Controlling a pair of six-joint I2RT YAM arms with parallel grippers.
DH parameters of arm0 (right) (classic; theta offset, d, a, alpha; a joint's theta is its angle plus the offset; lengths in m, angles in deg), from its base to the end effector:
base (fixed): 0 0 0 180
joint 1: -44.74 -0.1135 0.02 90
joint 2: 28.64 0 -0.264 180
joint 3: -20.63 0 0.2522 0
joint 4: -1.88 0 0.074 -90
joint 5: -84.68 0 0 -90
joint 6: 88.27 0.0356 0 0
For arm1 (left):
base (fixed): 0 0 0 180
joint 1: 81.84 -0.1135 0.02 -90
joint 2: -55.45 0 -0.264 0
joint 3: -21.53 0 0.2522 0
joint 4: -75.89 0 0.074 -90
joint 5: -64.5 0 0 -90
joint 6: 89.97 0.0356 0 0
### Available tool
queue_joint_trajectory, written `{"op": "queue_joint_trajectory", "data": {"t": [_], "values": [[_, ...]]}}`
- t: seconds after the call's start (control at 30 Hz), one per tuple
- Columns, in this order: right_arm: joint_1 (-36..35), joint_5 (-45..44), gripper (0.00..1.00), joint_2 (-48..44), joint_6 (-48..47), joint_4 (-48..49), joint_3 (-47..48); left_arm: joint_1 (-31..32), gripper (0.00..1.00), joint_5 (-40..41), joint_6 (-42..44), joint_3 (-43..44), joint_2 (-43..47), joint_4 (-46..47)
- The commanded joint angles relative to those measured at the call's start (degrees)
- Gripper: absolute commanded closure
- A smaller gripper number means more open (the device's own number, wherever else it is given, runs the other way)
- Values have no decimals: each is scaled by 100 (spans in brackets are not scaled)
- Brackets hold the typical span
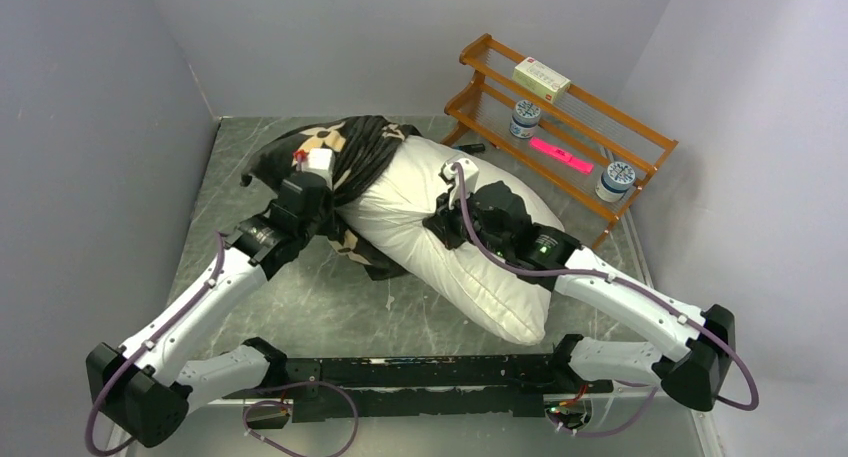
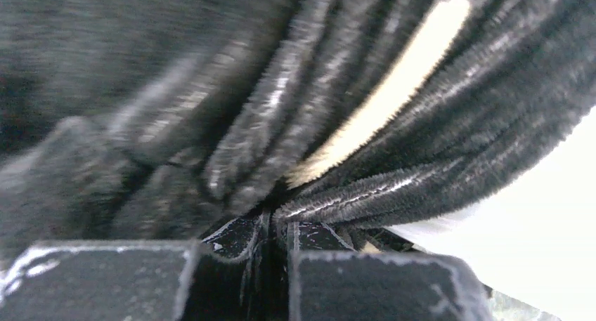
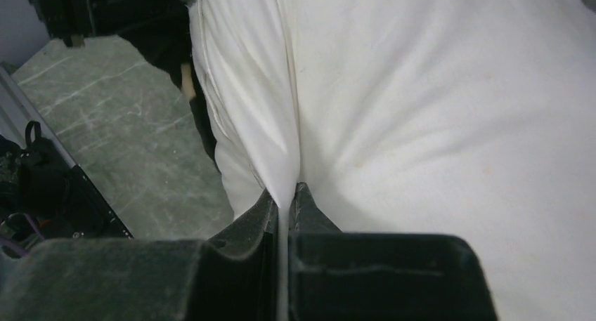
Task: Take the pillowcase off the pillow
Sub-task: Remove the pillow from the pillowcase.
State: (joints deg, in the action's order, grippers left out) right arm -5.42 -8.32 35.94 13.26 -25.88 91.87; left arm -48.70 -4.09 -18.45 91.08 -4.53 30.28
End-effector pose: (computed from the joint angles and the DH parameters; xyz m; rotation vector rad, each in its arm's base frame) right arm 0.1676 0.1980 0.3418 -0.6265 1.8960 0.6573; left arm 0.1940 -0.1112 0.3210 0.0688 2.1514 -0.1103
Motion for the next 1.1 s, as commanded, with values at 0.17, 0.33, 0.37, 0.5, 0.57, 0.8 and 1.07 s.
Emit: {"op": "queue_joint_trajectory", "data": {"t": [0.17,0.33,0.37,0.5,0.57,0.8,1.07], "values": [[196,-1071,100,-913,-389,-1152,159,-1617,95,243,676,1186,-523,950],[214,-1350,100,-1144,-479,-1275,181,-1706,95,-4,786,2324,-1136,1121],[215,-1385,100,-1190,-492,-1276,171,-1706,95,-109,811,2566,-1245,1147],[217,-1509,100,-1404,-543,-1195,93,-1706,95,-443,949,3216,-1370,1380],[218,-1513,100,-1547,-612,-1089,25,-1706,95,-403,1050,3159,-1218,1587],[218,-1631,100,-1755,-787,-1014,-274,-2007,95,96,823,1726,-923,1690],[218,-1418,100,-1852,-936,-996,-497,-3050,95,-638,175,97,-1313,2127]]}}
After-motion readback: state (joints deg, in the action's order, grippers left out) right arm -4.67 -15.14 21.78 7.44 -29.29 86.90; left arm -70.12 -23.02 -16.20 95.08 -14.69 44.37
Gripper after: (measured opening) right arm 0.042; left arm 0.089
